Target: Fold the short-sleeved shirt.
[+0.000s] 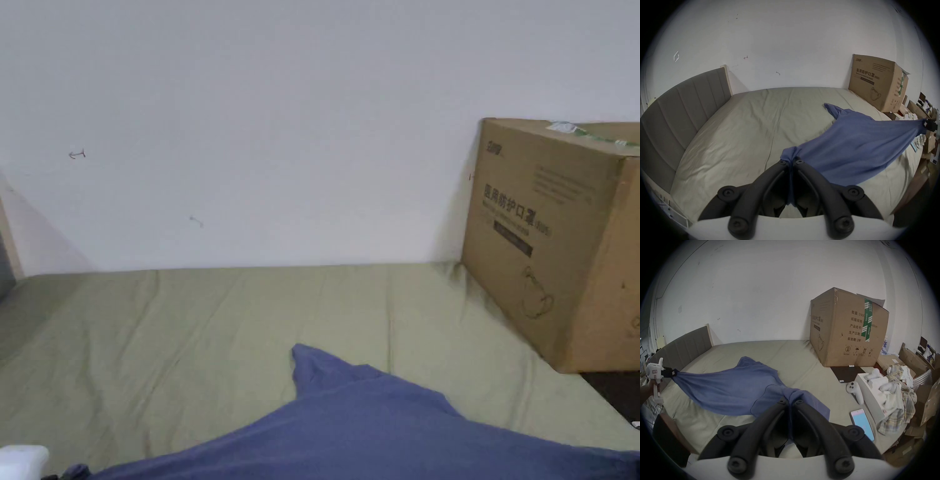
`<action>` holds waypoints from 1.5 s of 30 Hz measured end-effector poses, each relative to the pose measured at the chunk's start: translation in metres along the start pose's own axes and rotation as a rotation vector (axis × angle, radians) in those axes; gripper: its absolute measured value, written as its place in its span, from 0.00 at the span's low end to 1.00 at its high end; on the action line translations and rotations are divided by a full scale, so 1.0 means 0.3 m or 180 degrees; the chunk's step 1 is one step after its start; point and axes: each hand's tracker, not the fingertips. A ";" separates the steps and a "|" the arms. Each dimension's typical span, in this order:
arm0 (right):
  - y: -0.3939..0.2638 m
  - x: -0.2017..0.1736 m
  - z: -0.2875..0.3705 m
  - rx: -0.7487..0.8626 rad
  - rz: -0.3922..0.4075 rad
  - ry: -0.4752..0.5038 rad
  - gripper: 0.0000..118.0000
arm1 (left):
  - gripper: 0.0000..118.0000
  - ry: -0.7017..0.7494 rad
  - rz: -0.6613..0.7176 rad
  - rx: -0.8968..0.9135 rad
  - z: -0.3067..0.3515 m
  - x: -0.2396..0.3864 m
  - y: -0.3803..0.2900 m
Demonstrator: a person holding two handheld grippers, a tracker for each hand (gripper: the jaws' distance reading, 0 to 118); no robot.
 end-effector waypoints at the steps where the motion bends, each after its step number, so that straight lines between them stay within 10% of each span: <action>1: -0.018 -0.019 0.057 -0.0008 0.0018 0.0004 0.02 | 0.02 -0.0016 0.0001 -0.0041 0.032 -0.007 -0.020; 14: -0.272 -0.114 0.140 -0.1076 0.0201 -0.0036 0.05 | 0.11 0.0014 0.0364 -0.0614 0.108 -0.040 -0.253; 16: -0.325 -0.008 0.036 -0.1290 -0.0038 -0.0121 0.51 | 0.30 -0.0140 0.0444 -0.0871 0.102 -0.058 -0.272; 18: -0.336 -0.006 0.050 -0.1375 -0.0157 -0.0246 0.96 | 0.71 -0.0044 0.0384 -0.0819 0.127 -0.082 -0.286; 24: -0.231 -0.069 0.240 -0.0438 0.0037 -0.0148 0.95 | 0.81 0.0133 0.0311 0.0056 0.376 -0.092 -0.224; 26: -0.206 -0.132 0.318 -0.0117 -0.0134 0.0024 0.94 | 0.60 0.0321 0.0313 0.0405 0.501 -0.044 -0.216; 27: -0.199 -0.175 0.349 -0.0005 -0.0172 0.0149 0.89 | 0.33 0.0293 0.0337 0.0561 0.557 -0.020 -0.217; 28: -0.199 -0.219 0.371 0.0078 -0.0149 0.0272 0.72 | 0.11 0.0285 0.0332 0.0634 0.602 0.005 -0.221; 30: -0.205 -0.311 0.396 0.0219 -0.0024 0.0441 0.00 | 0.00 0.0412 0.0423 0.0786 0.637 0.038 -0.264; 42: -0.272 -0.638 0.235 -0.0304 0.0178 0.1221 0.00 | 0.00 0.0098 0.0921 -0.0338 0.253 -0.093 -0.377; 43: -0.266 -0.649 0.232 -0.0325 0.0185 0.1248 0.00 | 0.09 0.0093 0.1027 -0.0338 0.198 -0.117 -0.376; 45: -0.267 -0.660 0.209 -0.0378 0.0189 0.1315 0.00 | 0.82 0.0022 0.1069 -0.0584 0.095 -0.151 -0.369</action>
